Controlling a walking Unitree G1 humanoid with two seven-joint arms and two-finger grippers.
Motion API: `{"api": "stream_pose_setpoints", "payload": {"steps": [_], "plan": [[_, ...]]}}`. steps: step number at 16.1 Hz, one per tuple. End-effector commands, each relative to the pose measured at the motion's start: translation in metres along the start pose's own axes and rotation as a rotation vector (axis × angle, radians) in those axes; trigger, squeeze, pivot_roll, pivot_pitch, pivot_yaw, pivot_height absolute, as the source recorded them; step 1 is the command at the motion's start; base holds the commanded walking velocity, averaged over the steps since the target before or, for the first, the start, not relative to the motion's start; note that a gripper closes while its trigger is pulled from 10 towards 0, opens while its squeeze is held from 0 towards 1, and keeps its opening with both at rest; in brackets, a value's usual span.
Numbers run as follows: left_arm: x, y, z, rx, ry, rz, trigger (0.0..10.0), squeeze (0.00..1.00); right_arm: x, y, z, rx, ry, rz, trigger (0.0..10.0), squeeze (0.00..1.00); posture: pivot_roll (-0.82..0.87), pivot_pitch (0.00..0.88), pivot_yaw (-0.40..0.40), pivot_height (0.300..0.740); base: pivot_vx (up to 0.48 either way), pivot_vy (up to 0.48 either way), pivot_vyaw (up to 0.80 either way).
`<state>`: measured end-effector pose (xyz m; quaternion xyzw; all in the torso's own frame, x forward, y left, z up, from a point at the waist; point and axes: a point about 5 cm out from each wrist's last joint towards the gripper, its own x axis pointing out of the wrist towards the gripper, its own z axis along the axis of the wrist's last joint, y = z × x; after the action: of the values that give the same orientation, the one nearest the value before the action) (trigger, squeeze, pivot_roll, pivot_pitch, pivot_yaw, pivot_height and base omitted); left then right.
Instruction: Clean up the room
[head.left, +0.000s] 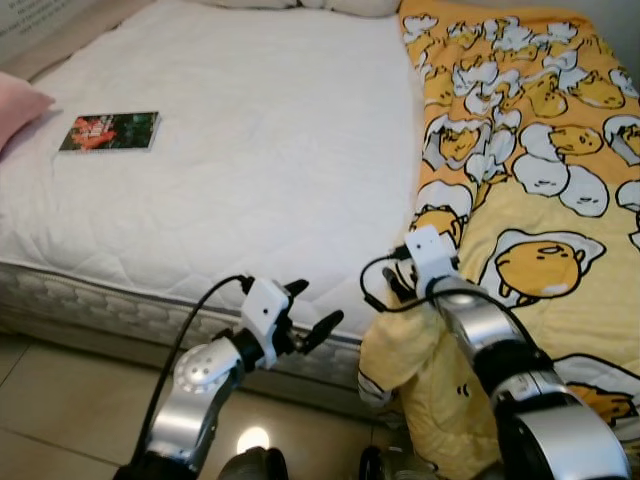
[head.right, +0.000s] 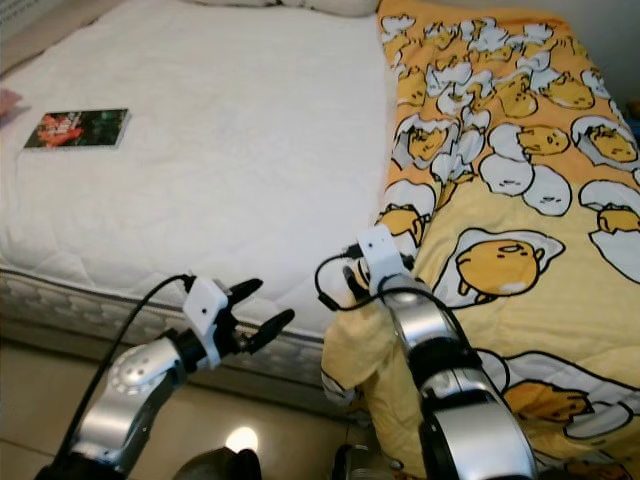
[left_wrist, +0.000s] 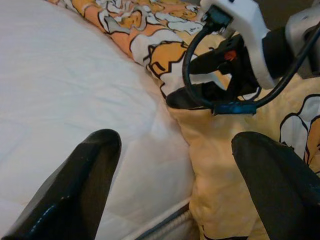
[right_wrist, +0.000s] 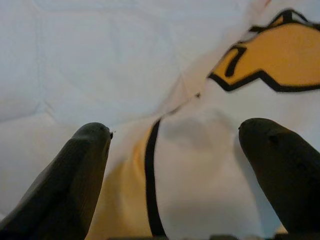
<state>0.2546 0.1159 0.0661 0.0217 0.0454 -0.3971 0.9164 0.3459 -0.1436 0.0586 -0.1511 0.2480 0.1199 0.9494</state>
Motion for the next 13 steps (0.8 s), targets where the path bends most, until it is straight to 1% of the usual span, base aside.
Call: {"api": "stream_pose_setpoints", "payload": {"steps": [1, 2, 3, 4, 5, 6, 8, 13], "plan": [[-0.005, 0.001, 0.001, -0.002, 0.007, 0.003, 10.0, 0.0, 0.002, 0.001, 0.001, 0.015, -0.002, -0.002, 10.0, 1.0, 0.03, 0.132, -0.003, 0.74, 0.0, 0.0, 0.0], [-0.013, 0.002, 0.001, 0.002, 0.023, 0.012, 10.0, 0.0, 0.004, 0.004, 0.001, 0.017, 0.005, -0.004, 10.0, 1.0, 0.05, 0.147, 0.006, 0.74, 0.0, 0.0, 0.0], [-0.016, 0.002, 0.001, 0.002, 0.027, 0.014, 10.0, 0.0, 0.005, 0.006, 0.001, 0.014, 0.009, -0.006, 10.0, 1.0, 0.06, 0.155, 0.01, 0.74, 0.0, 0.0, 0.0], [-0.021, 0.002, 0.002, 0.004, 0.034, 0.018, 10.0, 0.0, 0.007, 0.009, 0.001, -0.002, 0.021, -0.003, 10.0, 0.66, 0.08, 0.165, 0.012, 0.74, 0.0, 0.0, 0.0], [-0.021, 0.002, 0.002, 0.006, 0.035, 0.018, 10.0, 0.0, 0.007, 0.01, 0.001, -0.007, 0.024, 0.001, 10.0, 0.66, 0.08, 0.165, 0.012, 0.74, 0.0, 0.0, 0.0], [-0.024, 0.004, 0.005, 0.007, 0.035, 0.027, 10.0, 0.0, 0.008, 0.012, 0.0, -0.016, 0.035, 0.002, 10.0, 0.0, 0.09, 0.171, 0.012, 0.74, 0.0, 0.0, 0.0], [-0.026, 0.006, 0.007, 0.0, 0.035, 0.049, 10.0, 0.0, 0.008, 0.014, -0.005, -0.039, 0.063, -0.003, 10.0, 0.0, 0.1, 0.176, 0.008, 0.74, 0.0, 0.0, 0.0], [-0.024, 0.006, 0.009, -0.011, 0.039, 0.063, 10.0, 0.0, 0.007, 0.011, -0.016, -0.082, 0.122, -0.051, 10.0, 0.0, 0.09, 0.173, -0.006, 0.74, 0.0, 0.0, 0.0]]}}
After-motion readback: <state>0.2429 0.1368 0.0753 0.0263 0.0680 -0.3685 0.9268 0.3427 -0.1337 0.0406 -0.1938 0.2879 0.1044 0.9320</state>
